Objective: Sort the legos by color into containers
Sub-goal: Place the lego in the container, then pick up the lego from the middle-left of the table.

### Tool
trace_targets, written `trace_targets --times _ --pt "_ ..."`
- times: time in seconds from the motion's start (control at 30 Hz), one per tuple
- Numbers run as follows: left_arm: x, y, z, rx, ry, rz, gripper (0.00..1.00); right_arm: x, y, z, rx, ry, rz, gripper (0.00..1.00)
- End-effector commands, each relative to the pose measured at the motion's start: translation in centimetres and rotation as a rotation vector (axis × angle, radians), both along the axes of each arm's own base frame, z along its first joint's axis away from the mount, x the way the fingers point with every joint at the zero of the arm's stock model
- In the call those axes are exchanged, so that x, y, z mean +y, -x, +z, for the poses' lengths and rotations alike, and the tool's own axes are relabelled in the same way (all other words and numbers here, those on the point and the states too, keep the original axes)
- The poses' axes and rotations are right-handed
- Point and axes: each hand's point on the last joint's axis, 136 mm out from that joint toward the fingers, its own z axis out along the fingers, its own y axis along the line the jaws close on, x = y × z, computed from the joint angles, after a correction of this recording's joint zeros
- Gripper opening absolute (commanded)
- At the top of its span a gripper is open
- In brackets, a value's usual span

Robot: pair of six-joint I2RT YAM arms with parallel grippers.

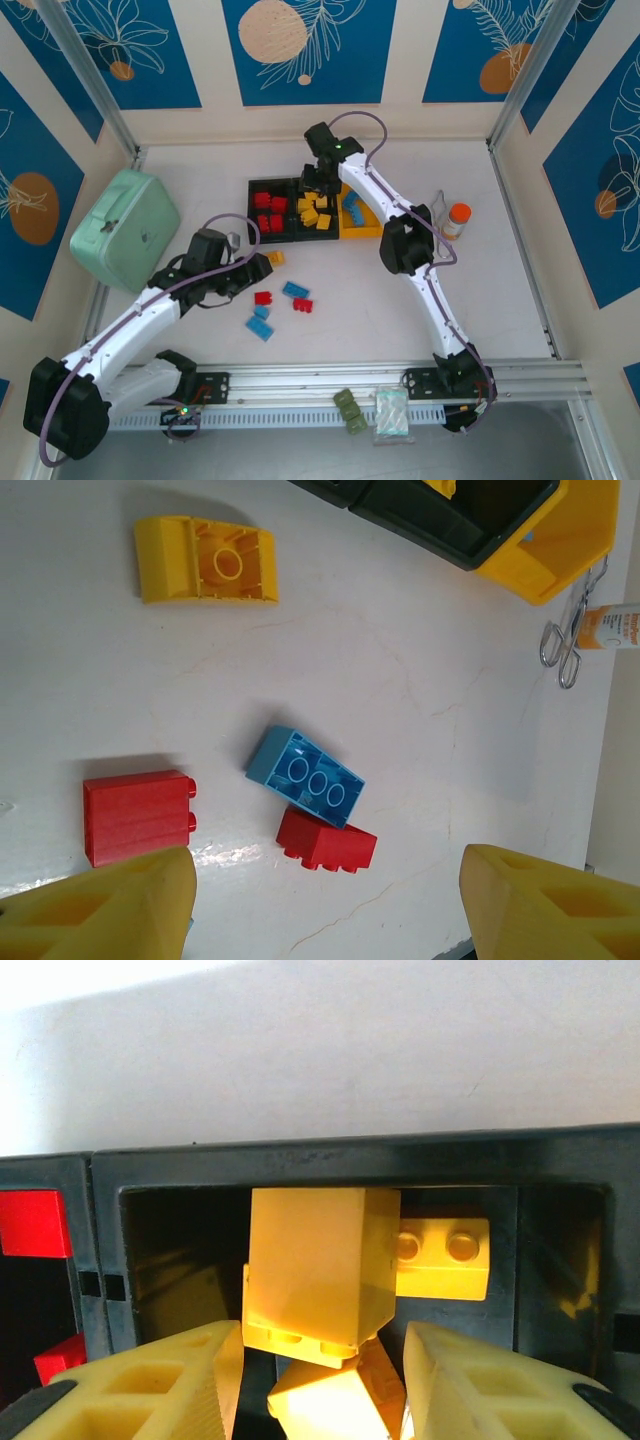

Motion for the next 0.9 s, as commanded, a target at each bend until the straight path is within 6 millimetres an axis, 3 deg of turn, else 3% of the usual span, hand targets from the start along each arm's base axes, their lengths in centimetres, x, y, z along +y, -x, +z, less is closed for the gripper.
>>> trace_targets --times 0.0,0.2,0.4,0.87 --pt "0.2 0.6 -0.3 0.006 -0.015 -0.001 0.70 0.5 1.4 4.6 -0.058 -0.029 0.035 0.46" --pt "0.6 0.9 -0.4 0.006 -0.037 -0.002 0.70 0.3 3.6 8.0 -0.130 -0.045 0.062 0.47" --pt "0.9 1.3 -0.8 0.014 -0.046 -0.001 0.70 -0.2 7.2 10.2 -0.169 -0.077 0.099 0.47" --pt "3.2 4.1 -1.7 0.052 -0.133 0.005 0.70 -1.3 19.1 7.2 -0.154 -0.127 0.319 0.57"
